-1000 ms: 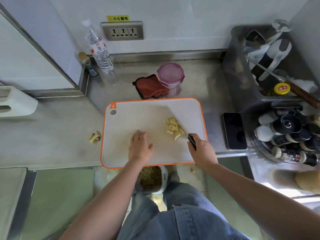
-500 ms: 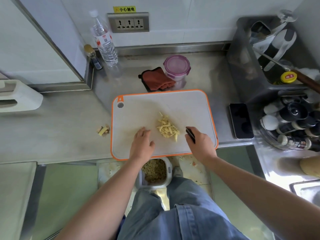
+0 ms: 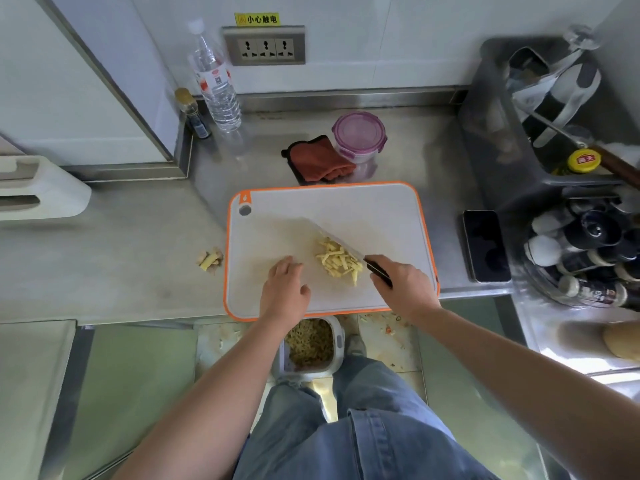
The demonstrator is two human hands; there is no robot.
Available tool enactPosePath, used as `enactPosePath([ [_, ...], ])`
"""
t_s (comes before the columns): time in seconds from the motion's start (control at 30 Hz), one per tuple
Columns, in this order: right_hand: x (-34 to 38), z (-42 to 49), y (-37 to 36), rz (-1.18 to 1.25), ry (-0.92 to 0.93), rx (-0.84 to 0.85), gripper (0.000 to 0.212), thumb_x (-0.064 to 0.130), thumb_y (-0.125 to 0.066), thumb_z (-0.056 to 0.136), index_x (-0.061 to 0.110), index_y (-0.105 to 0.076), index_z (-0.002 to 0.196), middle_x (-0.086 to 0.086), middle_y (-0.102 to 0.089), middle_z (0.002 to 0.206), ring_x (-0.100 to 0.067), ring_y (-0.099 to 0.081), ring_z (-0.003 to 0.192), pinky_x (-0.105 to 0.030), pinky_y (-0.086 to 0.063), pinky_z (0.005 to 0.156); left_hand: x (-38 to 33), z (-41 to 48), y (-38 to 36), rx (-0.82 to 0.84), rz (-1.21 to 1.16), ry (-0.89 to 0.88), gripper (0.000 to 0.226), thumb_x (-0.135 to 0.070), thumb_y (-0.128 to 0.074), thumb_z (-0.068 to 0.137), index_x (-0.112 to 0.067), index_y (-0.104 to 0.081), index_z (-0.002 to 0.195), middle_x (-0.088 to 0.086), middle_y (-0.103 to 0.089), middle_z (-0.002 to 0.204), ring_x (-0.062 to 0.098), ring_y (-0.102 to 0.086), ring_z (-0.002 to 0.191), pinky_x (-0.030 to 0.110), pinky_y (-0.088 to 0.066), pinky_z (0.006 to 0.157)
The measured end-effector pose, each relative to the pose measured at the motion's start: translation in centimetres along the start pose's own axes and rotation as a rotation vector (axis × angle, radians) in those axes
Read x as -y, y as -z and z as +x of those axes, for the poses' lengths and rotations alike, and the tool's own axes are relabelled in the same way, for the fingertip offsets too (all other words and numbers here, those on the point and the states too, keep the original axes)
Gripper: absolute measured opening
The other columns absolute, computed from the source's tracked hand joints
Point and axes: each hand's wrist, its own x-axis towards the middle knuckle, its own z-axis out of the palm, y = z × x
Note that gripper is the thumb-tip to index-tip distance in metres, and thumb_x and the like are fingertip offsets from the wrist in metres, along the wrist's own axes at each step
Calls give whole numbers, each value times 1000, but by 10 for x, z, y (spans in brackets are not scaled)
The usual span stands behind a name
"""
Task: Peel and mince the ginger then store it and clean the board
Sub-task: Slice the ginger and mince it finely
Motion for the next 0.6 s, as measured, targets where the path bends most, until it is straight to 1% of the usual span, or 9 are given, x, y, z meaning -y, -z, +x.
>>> enactPosePath([
  [0.07,-3,-5,0,64,-49,-40,35,29,-46,96,33,-47,131,-2,-69,93,-24,-63,76,-35,-53,66,-1,1,1,2,8,6,49,-20,-48,95,-13,-38,143,7,-24,156,25,-19,143,38,-29,113],
  [0.13,-6,-8,-2,86,-87,-50,36,27,-46,96,31,-46,132,-4,-69,94,-25,-63,77,-36,-54,67,-2,1,1,13,16,8,50,-19,-48,96,-13,-37,144,7,-23,156,25,-18,144,38,-27,114],
  [0.23,-2,-16,-9,91,-54,-1,36,26,-47,96,29,-47,132,-7,-69,94,-28,-63,81,-35,-52,68,-2,1,1,40,22,12,51,-20,-47,96,-13,-35,144,7,-20,157,24,-15,145,37,-26,115],
  [0.33,9,-23,-16,105,-16,27,35,27,-48,96,29,-48,130,-6,-69,92,-28,-63,79,-34,-51,67,0,1,2,64,17,7,52,-19,-48,95,-13,-35,144,7,-19,157,25,-16,145,38,-26,115],
  [0.4,13,-22,-17,145,-44,-26,34,26,-49,96,28,-49,130,-6,-69,92,-28,-63,79,-35,-52,68,2,0,3,64,15,-6,53,-18,-49,94,-13,-33,145,7,-20,157,25,-17,144,39,-27,114],
  [0.47,12,-20,-15,186,-99,-84,34,23,-48,96,25,-48,130,-7,-69,93,-28,-63,79,-35,-52,68,4,-1,3,65,17,-15,58,-18,-49,94,-11,-27,147,7,-19,157,25,-17,144,38,-27,115],
  [0.53,13,-21,-15,185,-133,-89,34,22,-47,96,22,-47,130,-9,-68,92,-28,-62,76,-37,-52,66,6,-2,3,75,27,-30,62,-19,-50,94,-10,-22,149,7,-17,158,24,-16,145,37,-26,115],
  [0.6,16,-24,-17,170,-116,-56,34,22,-47,96,22,-47,130,-7,-67,89,-28,-62,72,-39,-54,62,8,-2,3,92,39,-44,62,-19,-50,94,-10,-21,149,7,-15,158,24,-15,145,37,-26,115],
])
